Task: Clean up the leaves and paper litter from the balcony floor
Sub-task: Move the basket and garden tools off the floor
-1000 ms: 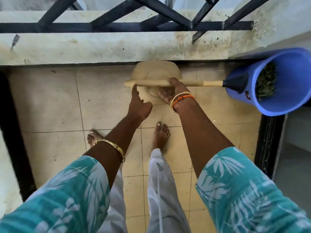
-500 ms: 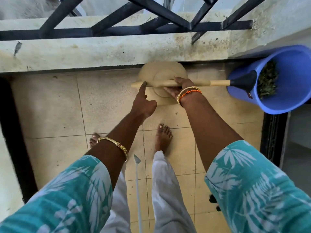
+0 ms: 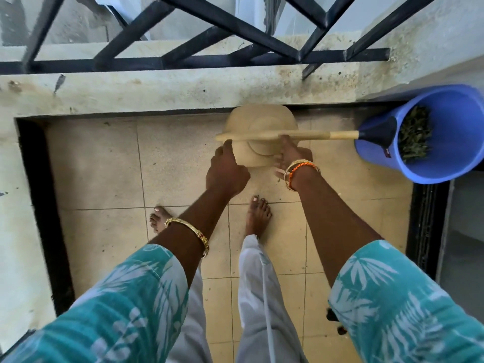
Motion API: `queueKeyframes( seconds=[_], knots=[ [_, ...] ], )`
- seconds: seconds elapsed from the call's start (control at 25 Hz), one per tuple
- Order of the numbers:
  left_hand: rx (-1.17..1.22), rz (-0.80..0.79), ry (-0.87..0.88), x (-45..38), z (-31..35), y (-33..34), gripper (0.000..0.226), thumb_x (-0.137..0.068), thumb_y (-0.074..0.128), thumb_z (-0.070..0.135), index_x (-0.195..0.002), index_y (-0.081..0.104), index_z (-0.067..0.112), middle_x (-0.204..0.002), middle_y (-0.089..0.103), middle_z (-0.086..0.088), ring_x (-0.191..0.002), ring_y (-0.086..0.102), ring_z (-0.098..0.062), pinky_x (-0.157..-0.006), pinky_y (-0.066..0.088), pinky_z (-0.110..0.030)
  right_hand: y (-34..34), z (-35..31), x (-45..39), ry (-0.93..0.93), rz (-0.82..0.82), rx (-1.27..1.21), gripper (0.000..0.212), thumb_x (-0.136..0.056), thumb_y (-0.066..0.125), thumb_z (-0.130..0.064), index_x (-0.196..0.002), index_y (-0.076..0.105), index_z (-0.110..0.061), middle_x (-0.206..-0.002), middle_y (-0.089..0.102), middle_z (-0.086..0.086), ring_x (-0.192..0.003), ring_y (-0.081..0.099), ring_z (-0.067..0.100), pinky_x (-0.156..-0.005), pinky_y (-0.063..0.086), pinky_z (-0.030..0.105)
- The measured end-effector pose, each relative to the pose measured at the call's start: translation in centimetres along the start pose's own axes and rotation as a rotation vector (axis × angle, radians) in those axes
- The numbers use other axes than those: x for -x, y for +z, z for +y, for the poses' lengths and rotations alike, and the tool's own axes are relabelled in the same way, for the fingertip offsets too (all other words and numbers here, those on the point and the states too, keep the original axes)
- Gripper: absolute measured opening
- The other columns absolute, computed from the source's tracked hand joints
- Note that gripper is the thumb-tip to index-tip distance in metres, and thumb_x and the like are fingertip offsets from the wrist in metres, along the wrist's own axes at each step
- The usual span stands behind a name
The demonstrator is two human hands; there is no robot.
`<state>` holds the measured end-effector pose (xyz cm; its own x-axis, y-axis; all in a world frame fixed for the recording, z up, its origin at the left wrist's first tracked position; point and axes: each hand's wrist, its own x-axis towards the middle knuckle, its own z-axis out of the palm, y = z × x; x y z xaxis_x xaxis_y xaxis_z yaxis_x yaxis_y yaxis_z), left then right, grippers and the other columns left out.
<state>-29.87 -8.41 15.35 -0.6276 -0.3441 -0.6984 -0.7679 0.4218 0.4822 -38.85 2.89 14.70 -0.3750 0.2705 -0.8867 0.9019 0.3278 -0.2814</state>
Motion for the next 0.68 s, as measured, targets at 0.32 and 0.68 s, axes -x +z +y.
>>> queueKeyframes(
  seconds=[0.32, 0.68],
  knots=[
    [-0.717, 0.178, 0.204, 12.2, -1.7, -5.5, 0.078, -0.089, 0.051, 0.023, -0.152, 0.010, 0.004, -0.160, 0.004, -0.020, -0.148, 0.006, -0.033, -0.117, 0.014, -0.046, -0.6, 4.7, 13.3, -1.117, 0.322, 0.919, 0.053, -0.084, 0.039, -0.032, -0.122, 0.051, 0.004, -0.127, 0.050, 0.027, -0.118, 0.046, 0.042, -0.099, 0.040, 0.048],
    [-0.517, 0.576, 0.016, 30.2, -2.4, -20.4, 0.067, -0.088, 0.033, 0.033, -0.147, 0.022, 0.002, -0.155, 0.027, -0.017, -0.143, 0.027, -0.031, -0.115, 0.016, -0.047, 1.9, 0.0, 35.0, -1.680, 0.127, 1.027, 0.066, -0.087, 0.041, -0.036, -0.141, 0.032, 0.001, -0.151, 0.024, 0.022, -0.141, 0.015, 0.033, -0.112, 0.019, 0.049]
  ],
)
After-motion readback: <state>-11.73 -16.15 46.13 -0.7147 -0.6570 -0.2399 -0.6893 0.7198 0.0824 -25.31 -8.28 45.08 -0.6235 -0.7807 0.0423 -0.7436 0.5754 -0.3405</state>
